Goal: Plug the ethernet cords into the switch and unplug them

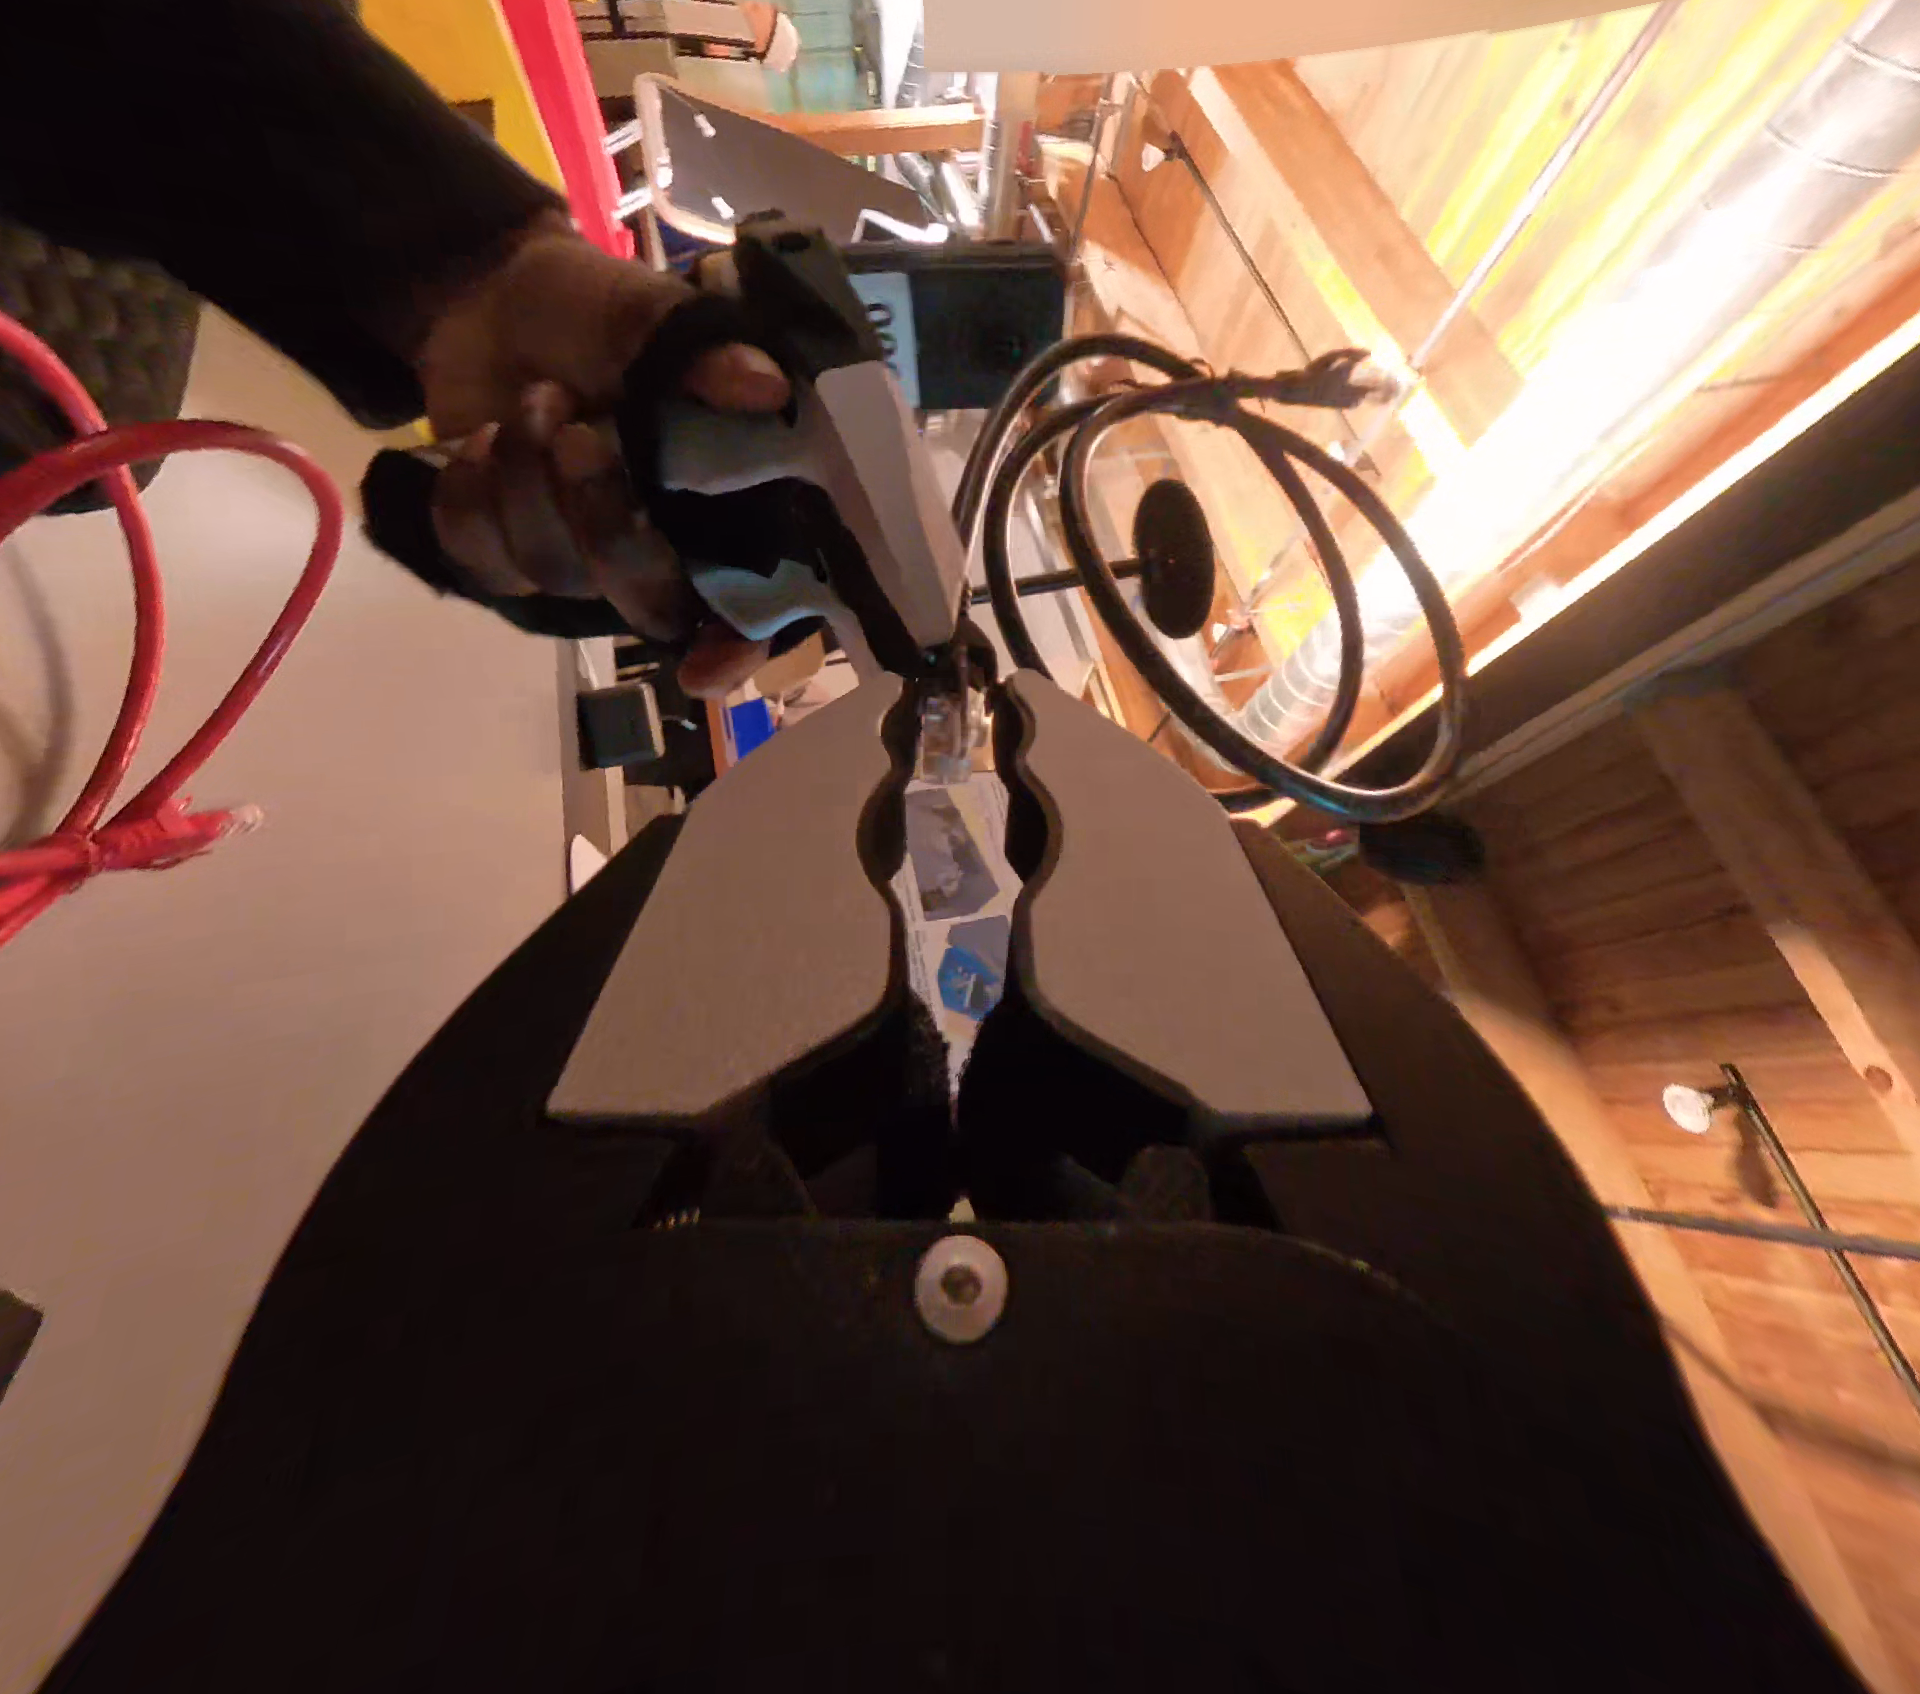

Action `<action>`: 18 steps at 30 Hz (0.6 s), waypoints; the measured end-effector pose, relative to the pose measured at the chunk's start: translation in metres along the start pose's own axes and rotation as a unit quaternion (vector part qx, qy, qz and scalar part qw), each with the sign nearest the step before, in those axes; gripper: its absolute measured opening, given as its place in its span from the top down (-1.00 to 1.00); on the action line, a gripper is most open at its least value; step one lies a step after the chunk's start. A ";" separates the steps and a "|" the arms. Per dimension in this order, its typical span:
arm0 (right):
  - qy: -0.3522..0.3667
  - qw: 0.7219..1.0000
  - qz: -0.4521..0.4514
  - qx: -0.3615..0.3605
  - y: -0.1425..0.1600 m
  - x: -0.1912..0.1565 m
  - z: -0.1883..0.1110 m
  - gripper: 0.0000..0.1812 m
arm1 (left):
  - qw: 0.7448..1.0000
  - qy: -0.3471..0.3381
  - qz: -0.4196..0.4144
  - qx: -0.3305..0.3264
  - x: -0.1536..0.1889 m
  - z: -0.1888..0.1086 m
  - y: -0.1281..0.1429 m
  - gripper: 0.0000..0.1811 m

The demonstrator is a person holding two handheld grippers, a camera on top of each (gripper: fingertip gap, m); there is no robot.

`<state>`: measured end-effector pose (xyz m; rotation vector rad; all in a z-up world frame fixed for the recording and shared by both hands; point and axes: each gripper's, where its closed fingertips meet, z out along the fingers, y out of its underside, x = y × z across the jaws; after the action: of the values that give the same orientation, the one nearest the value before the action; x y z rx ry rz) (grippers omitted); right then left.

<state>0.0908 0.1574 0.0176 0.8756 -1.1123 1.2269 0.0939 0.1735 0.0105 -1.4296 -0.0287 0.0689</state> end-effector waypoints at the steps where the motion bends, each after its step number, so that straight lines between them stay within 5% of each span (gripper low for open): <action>1: -0.013 1.000 -0.010 -0.001 0.000 -0.003 -0.001 0.85 | 1.000 -0.001 0.004 -0.007 0.001 0.000 0.001 0.76; 11: -0.024 0.989 -0.121 -0.084 0.016 -0.007 -0.002 0.85 | 0.997 -0.069 0.008 -0.037 -0.015 0.000 0.007 0.86; 18: -0.022 0.991 -0.104 -0.075 0.014 -0.007 -0.003 0.86 | 0.997 -0.064 0.006 -0.037 -0.012 0.001 0.007 0.86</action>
<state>0.0774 0.1609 0.0094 0.8828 -1.1025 0.9439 0.0816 0.1743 0.0037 -1.4969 -0.1286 0.1707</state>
